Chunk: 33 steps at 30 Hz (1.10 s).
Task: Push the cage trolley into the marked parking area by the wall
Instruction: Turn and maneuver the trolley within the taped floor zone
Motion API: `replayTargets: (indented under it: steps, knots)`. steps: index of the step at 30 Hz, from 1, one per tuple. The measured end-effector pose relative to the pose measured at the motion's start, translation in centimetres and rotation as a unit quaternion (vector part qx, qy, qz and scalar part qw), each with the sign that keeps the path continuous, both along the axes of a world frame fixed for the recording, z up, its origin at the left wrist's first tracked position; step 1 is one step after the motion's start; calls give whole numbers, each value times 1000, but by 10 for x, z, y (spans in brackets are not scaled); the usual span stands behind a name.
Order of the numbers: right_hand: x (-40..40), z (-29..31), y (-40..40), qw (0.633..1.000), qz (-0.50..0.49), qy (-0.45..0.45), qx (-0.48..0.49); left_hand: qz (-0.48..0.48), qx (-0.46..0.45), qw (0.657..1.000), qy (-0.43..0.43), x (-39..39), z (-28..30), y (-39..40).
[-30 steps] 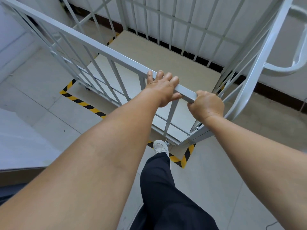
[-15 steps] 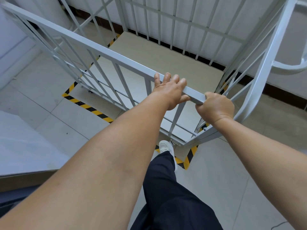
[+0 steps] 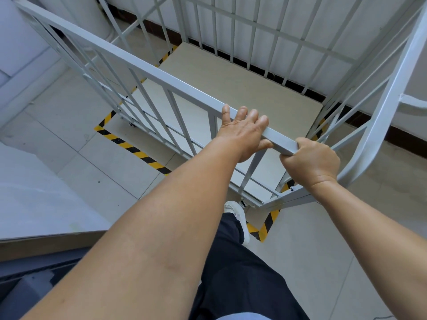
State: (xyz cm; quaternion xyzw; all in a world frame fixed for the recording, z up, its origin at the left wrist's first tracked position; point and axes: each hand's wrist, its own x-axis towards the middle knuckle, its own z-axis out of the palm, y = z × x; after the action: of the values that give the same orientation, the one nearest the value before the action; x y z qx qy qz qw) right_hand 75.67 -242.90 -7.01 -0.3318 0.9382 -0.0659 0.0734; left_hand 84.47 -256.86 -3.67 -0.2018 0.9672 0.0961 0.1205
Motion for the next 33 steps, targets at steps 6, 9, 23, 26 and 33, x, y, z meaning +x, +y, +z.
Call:
replayTargets:
  steps: [6, 9, 23, 26, 33]
  knots:
    - [-2, 0, 3, 1000, 6, 7, -11, 4, -4, 1000, 11, -2, -1, 2]
    - [-5, 0, 6, 1000, 4, -1, -9, 5, -4, 1000, 9, -3, -1, 6]
    - [-7, 5, 38, 1000, 6, -25, -11, 3, -5, 1000, 3, -8, -4, 36]
    - [-7, 6, 37, 999, 14, -33, -8, 12, -7, 1000, 2, -10, -5, 37]
    - [-10, 6, 39, 998, 27, -50, -12, 37, 4, 999, -4, -10, -5, 40]
